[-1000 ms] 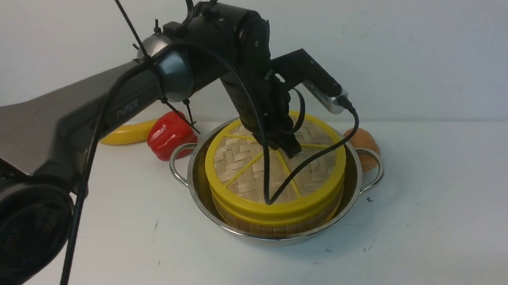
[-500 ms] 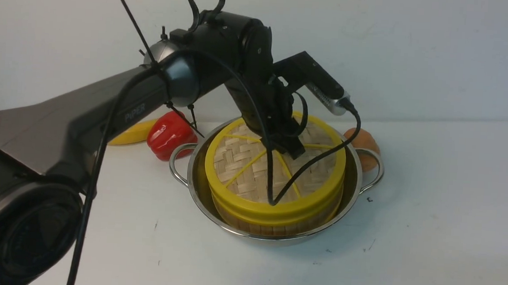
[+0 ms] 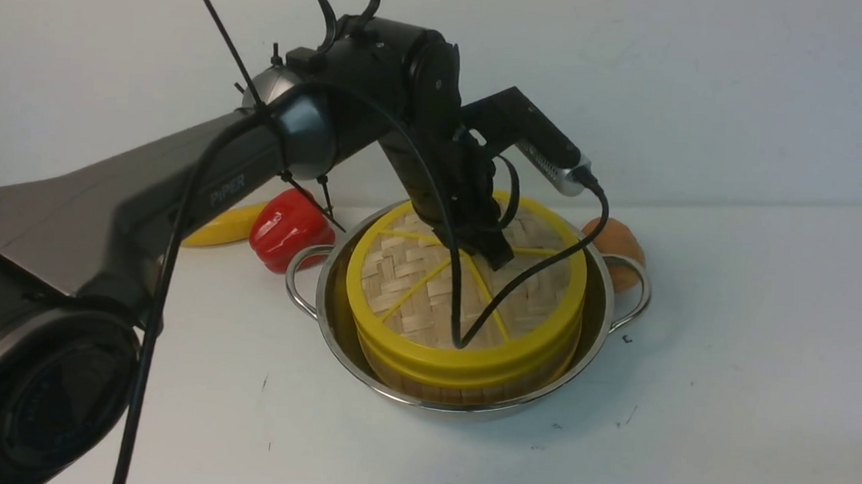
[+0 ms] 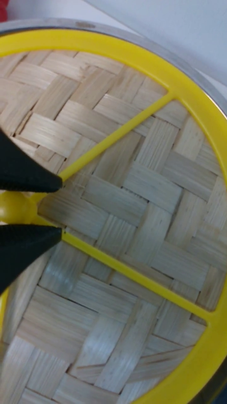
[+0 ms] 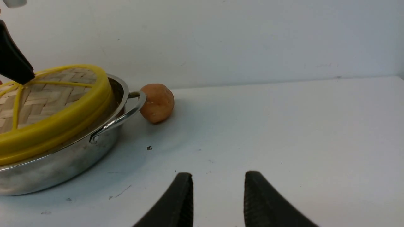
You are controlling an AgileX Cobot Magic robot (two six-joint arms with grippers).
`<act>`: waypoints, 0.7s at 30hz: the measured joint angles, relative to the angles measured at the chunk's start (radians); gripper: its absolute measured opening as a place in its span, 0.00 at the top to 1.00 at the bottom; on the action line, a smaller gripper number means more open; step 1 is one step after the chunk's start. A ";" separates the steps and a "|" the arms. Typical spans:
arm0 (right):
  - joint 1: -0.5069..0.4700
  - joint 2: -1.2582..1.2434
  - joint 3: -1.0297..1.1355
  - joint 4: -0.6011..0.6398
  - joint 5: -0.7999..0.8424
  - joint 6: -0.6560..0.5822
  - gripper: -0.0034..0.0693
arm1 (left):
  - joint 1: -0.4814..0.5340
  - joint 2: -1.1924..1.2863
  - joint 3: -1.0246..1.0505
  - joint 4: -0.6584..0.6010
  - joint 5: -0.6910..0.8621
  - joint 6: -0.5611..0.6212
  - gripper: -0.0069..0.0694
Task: Place the steamer in the pot on the white table, and put the lid on the steamer.
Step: 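Place the yellow bamboo steamer lid onto the steamer in the pot with the left gripper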
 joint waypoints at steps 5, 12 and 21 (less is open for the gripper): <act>0.000 0.000 0.000 0.000 0.000 0.000 0.62 | 0.000 -0.006 -0.004 -0.001 0.039 -0.002 0.74; 0.000 0.000 0.000 0.000 0.000 0.000 0.62 | 0.000 -0.043 0.002 -0.008 0.131 -0.037 0.74; 0.000 0.000 0.000 0.000 0.000 -0.001 0.62 | 0.000 -0.041 0.002 -0.015 0.116 -0.046 0.73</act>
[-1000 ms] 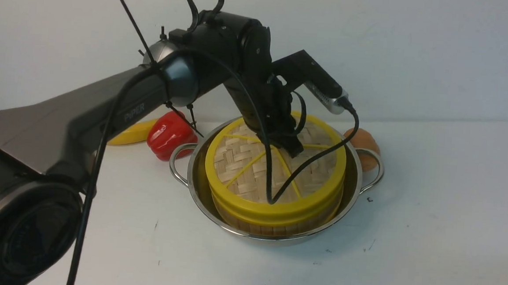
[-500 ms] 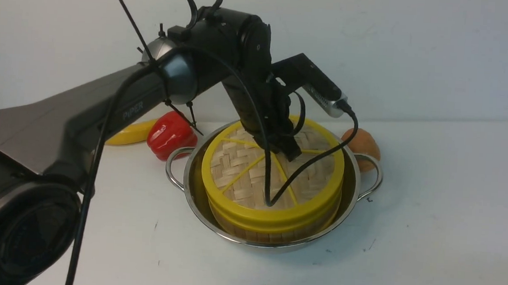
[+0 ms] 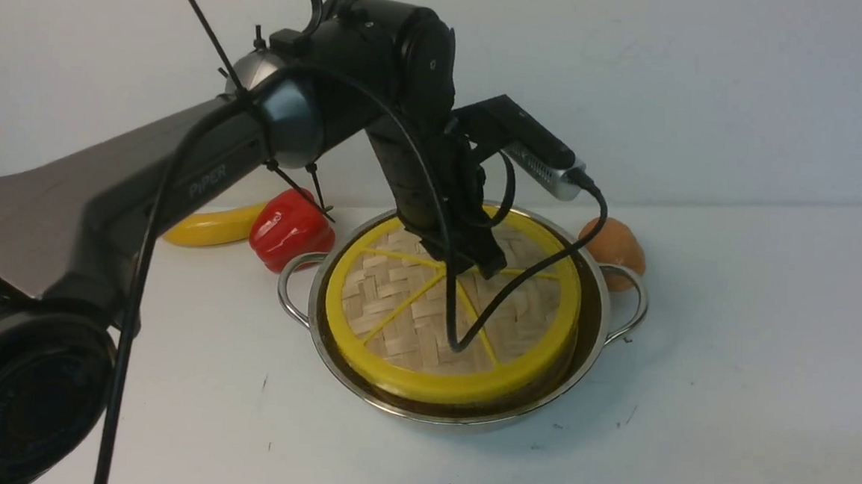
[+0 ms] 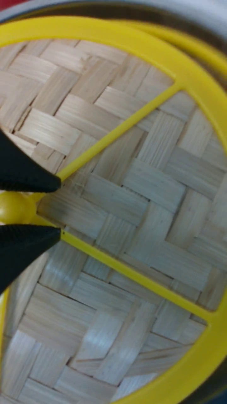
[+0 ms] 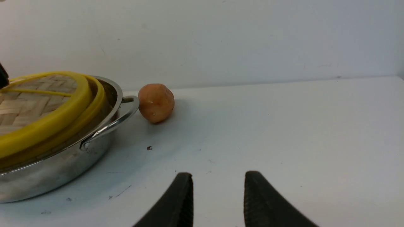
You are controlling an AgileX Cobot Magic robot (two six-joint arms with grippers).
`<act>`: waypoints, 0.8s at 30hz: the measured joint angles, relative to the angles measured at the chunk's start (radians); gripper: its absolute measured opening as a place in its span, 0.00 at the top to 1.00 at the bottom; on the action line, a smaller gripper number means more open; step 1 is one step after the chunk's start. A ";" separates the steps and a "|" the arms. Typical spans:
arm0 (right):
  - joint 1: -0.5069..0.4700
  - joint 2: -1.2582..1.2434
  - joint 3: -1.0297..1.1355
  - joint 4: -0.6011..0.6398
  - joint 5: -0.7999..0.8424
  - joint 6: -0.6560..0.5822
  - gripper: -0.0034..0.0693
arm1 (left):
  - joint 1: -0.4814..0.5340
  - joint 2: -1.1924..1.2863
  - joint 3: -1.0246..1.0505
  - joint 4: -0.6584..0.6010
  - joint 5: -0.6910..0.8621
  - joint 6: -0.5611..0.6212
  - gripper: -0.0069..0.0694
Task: Place the steamer in the pot on the white table, and put the lid on the steamer.
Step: 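Place the yellow bamboo steamer lid onto the steamer in the pot with the left gripper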
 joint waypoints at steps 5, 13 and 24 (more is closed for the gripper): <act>0.000 0.000 0.000 0.000 0.000 0.000 0.62 | 0.000 0.003 0.001 -0.032 -0.015 0.019 0.73; 0.000 0.000 0.000 0.000 0.000 0.000 0.62 | 0.000 0.031 0.001 -0.046 -0.066 0.040 0.73; 0.000 0.000 0.000 0.000 0.000 0.000 0.62 | 0.000 0.034 0.001 -0.010 -0.134 0.031 0.73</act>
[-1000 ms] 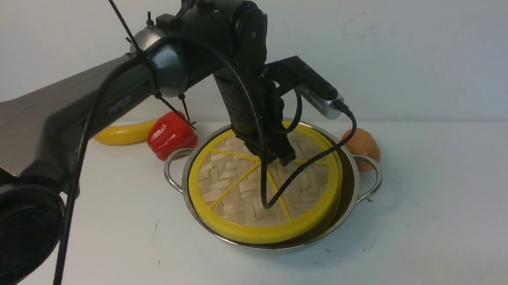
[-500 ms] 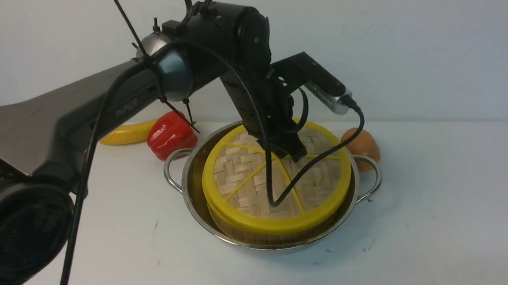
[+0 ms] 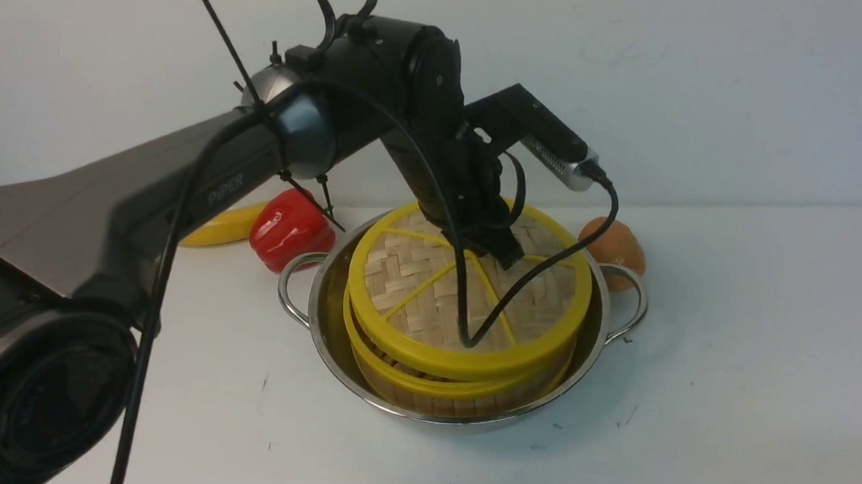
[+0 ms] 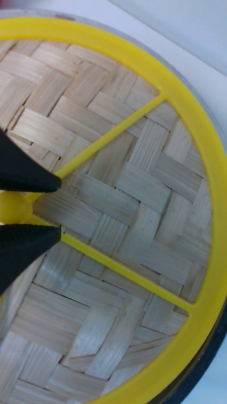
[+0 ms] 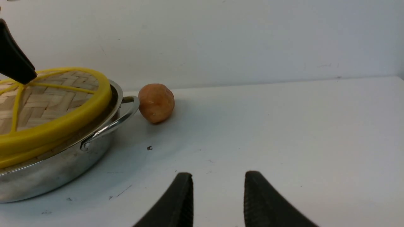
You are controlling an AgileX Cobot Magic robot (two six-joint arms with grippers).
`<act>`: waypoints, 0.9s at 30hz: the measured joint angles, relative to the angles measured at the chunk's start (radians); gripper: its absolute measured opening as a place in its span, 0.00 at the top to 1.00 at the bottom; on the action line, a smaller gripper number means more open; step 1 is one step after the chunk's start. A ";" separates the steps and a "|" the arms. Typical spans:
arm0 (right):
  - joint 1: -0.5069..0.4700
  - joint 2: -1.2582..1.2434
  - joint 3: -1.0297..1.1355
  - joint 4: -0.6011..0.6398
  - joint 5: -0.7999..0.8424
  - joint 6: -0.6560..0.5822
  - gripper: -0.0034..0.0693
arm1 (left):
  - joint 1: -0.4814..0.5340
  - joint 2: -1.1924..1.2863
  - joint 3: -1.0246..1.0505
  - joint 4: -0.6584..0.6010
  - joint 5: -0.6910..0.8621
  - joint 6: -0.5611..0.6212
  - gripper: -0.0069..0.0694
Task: Place the steamer in the pot on the white table, and put the lid on the steamer.
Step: 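Place the yellow bamboo steamer lid onto the steamer in the pot with the left gripper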
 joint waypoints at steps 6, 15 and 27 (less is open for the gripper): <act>0.000 0.000 0.000 0.000 0.000 0.001 0.62 | 0.000 0.000 0.000 0.046 0.023 -0.036 0.73; 0.000 0.000 0.000 0.000 0.000 0.001 0.62 | 0.000 0.001 -0.001 0.059 0.054 -0.040 0.73; 0.000 0.000 0.000 0.000 0.000 0.001 0.62 | 0.000 0.011 -0.010 0.032 0.073 -0.034 0.73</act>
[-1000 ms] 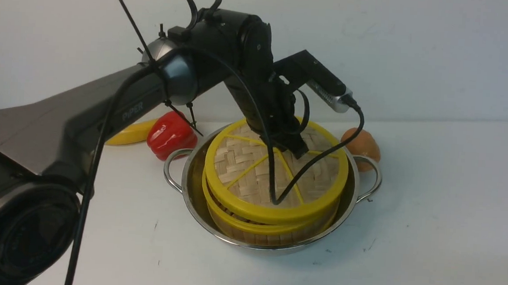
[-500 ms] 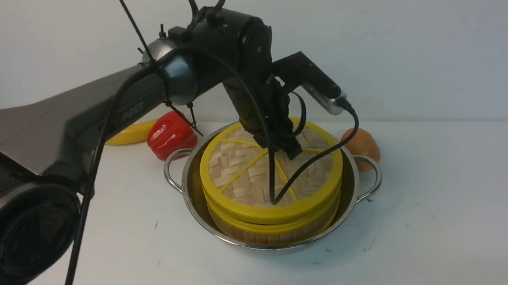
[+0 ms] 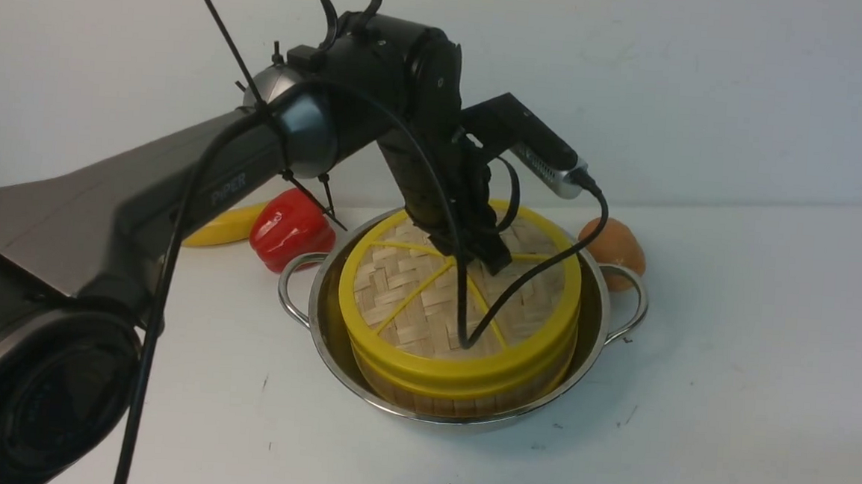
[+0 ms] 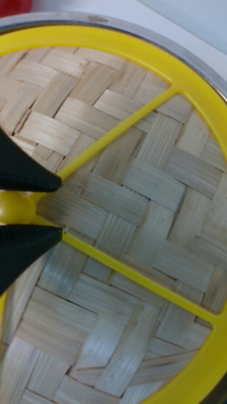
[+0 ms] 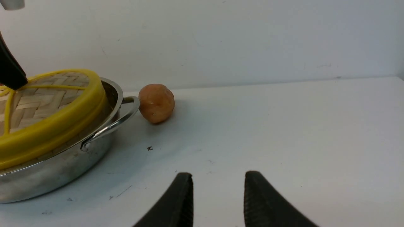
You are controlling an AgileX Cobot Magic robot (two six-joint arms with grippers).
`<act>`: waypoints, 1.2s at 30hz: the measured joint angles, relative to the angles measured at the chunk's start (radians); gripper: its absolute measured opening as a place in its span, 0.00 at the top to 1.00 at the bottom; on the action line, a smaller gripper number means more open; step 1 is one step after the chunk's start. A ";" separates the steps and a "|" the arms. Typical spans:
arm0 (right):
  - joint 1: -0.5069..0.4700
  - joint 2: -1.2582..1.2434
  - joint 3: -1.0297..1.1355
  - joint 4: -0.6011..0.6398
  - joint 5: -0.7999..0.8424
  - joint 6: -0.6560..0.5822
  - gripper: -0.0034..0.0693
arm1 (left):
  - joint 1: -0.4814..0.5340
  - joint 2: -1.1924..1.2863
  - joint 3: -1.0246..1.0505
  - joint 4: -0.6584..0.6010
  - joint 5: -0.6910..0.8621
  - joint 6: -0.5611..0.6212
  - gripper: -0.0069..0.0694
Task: Place the steamer in the pot on the white table, and put the lid on the steamer.
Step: 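Place the yellow bamboo steamer lid onto the steamer in the pot with the left gripper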
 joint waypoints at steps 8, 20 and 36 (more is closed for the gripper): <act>0.000 0.000 0.000 0.000 0.000 0.000 0.62 | 0.000 0.002 -0.006 -0.003 0.018 0.003 0.73; 0.000 0.000 0.000 0.000 0.000 0.000 0.62 | 0.001 0.015 -0.010 -0.023 0.029 0.004 0.71; 0.000 0.000 0.000 0.000 0.000 0.000 0.62 | 0.003 0.020 -0.017 -0.038 0.048 -0.015 0.68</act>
